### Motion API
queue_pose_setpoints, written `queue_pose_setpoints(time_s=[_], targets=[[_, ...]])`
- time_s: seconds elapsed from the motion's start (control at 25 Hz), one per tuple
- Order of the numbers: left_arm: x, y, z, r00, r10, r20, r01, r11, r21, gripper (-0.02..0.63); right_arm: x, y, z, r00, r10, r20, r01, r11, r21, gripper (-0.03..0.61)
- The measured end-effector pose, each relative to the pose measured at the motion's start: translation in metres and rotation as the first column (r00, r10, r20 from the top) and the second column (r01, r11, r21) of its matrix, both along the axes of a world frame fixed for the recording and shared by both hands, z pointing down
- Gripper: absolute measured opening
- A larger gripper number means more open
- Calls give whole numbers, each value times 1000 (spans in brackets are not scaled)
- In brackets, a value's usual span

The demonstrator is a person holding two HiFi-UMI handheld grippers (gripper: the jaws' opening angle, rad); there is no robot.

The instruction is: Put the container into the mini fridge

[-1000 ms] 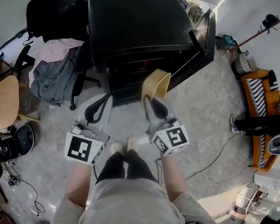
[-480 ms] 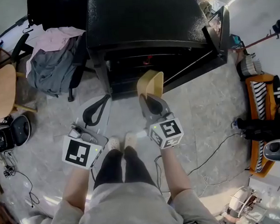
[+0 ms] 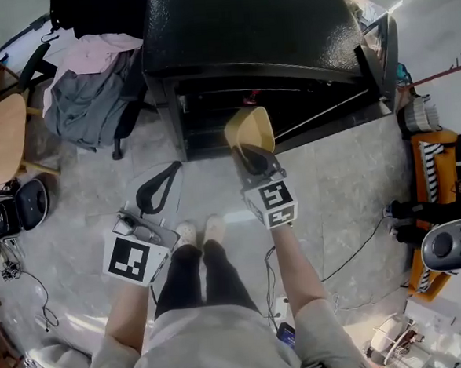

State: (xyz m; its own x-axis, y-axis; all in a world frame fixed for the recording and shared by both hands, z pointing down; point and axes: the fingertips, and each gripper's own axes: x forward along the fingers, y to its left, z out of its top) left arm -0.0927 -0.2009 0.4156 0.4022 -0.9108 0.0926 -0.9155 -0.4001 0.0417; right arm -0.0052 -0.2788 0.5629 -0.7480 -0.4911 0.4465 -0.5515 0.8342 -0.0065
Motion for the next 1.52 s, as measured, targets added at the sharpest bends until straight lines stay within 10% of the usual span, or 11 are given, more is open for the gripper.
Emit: queue_pose_setpoints(time_s=[0.6,1.52], targets=[[-4,-3,16,999,-51,2,51,999,-11,2,-11,-24,59,926,-207,-316,236,970,57,12],[-21,-2,27,991,-134,8,134,990,-35,0,-23,-52,105,619,-386,-684,570,820,53,14]])
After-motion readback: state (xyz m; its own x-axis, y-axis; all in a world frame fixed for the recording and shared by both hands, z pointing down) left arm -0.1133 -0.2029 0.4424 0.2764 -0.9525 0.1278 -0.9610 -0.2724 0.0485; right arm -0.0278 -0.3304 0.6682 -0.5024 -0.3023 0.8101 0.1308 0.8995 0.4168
